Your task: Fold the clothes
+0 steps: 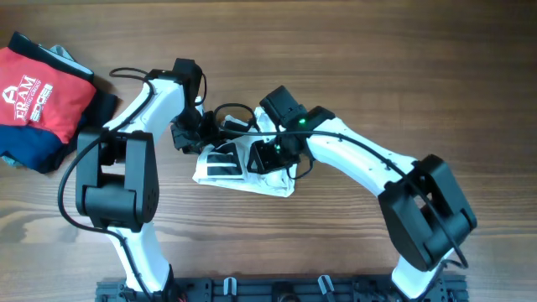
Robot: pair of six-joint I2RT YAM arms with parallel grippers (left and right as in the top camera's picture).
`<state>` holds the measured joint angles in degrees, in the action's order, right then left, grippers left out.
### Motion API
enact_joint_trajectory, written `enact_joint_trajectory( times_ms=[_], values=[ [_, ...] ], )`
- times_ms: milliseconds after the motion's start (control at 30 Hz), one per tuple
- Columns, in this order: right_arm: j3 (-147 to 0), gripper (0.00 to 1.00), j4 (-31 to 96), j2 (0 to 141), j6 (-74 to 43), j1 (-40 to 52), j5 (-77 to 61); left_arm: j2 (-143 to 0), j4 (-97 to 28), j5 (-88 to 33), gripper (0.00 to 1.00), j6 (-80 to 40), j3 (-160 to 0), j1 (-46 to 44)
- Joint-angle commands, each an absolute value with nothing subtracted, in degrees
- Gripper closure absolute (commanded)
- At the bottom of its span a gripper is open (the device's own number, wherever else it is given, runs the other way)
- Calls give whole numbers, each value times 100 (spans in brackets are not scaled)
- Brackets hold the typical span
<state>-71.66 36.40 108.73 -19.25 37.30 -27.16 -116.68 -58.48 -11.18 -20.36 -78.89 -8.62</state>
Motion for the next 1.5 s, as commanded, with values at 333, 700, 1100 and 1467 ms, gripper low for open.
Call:
enact_joint_trajectory(
  times_ms=[333,700,1100,1467],
  values=[
    [-7166,96,3286,11279,-2104,3728,-3376,-11730,-5833,-1079,56,-1970,-7782,-891],
    [-7166,96,4762,11266,-3103,3688,-1431,-11730,-5830,-1079,55,-1970,-7782,-891],
    [-7166,91,4230,10748,-1269,3688,-3393,-11730,-5828,-1076,55,-1970,-7782,-891],
    [-7164,56,3743,11034,-1717,3701,-2644,-11730,-5828,-1079,55,-1970,-7782,-891]
  ],
)
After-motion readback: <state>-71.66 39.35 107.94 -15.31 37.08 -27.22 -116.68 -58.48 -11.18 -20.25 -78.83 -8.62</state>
